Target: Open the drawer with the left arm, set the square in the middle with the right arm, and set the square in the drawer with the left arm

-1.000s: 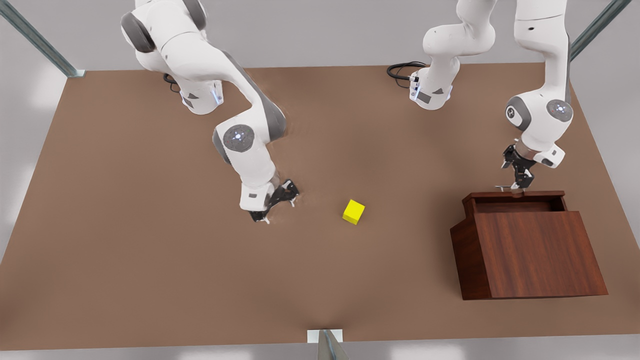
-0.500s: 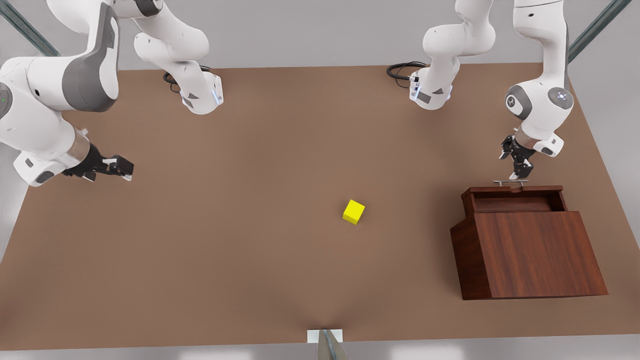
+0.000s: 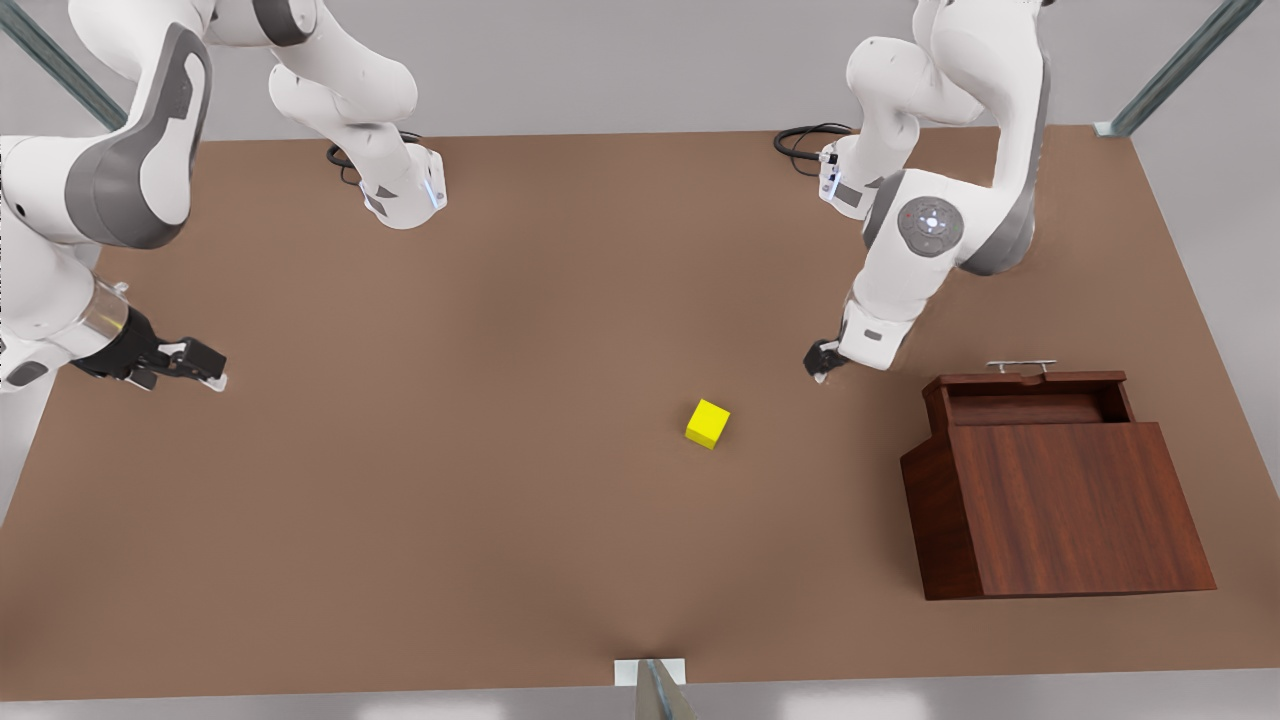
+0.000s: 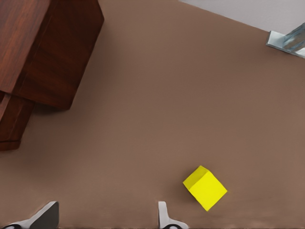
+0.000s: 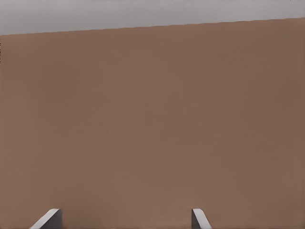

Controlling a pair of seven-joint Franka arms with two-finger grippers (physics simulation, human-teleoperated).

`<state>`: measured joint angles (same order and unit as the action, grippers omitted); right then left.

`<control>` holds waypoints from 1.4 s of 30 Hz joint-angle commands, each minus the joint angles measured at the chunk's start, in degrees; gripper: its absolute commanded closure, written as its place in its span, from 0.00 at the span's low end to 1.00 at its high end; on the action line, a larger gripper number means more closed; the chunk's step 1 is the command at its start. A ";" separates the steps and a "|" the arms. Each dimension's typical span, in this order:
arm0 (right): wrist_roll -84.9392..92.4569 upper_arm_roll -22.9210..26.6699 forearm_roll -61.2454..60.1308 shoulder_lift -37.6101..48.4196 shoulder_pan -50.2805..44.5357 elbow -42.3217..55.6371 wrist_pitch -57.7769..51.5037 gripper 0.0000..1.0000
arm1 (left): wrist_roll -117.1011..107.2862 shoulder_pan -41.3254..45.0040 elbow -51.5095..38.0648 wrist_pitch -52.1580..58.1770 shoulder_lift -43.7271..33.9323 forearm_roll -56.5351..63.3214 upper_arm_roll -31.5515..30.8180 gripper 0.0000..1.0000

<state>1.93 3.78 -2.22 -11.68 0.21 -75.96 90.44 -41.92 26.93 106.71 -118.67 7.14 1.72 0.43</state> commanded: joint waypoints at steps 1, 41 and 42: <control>0.01 0.00 0.02 0.00 0.05 0.02 0.00 0.00 | -0.18 0.84 -3.67 1.76 2.59 -0.14 -1.74 0.00; -0.08 -0.09 2.22 -1.67 -0.48 0.11 4.13 0.00 | 21.97 2.60 -26.29 2.57 39.79 11.20 -10.28 0.00; -0.08 -0.09 2.22 -1.67 -0.48 0.11 4.13 0.00 | 21.97 2.60 -26.29 2.56 40.06 11.20 -10.28 0.00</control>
<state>1.85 3.69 0.00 -13.36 -0.26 -75.85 94.57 -19.95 29.53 80.37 -116.18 47.41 12.85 -9.84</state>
